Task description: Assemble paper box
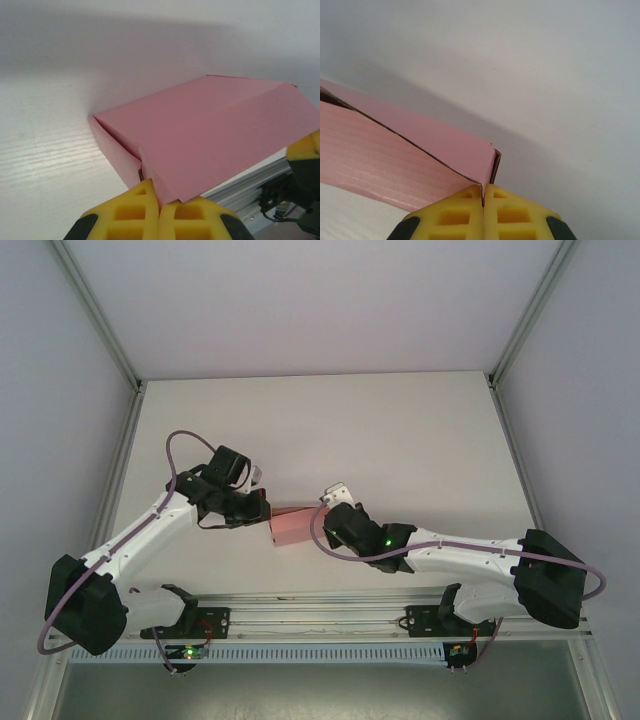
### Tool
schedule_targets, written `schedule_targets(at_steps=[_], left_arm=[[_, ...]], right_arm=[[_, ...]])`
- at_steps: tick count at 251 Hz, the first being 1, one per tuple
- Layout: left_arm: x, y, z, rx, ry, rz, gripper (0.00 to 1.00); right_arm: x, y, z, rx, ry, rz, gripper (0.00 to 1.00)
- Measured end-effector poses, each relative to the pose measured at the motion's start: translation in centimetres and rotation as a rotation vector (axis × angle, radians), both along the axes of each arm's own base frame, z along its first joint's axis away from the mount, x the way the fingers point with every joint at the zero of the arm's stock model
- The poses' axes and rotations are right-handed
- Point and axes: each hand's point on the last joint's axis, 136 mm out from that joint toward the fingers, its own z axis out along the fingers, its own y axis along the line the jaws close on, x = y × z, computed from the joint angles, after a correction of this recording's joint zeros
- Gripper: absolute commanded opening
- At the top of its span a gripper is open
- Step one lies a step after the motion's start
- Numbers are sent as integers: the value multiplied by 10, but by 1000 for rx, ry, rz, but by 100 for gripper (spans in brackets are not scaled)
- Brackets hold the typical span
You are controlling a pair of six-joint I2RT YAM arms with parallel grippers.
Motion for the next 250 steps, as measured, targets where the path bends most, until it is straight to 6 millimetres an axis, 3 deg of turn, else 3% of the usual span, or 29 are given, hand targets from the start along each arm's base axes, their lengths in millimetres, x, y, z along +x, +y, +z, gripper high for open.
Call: schedule_targets(at_steps=[135, 231, 250], left_arm=[[-6, -5, -18, 200, -316, -43, 0], [1, -10, -27, 341, -549, -4, 0], [6, -12, -28, 370, -565, 5, 0]], right_arm=[[-1, -2, -1, 35, -11, -8, 0], [-2, -7, -1, 115, -40, -27, 0], [-3, -9, 0, 122, -35, -35, 13]])
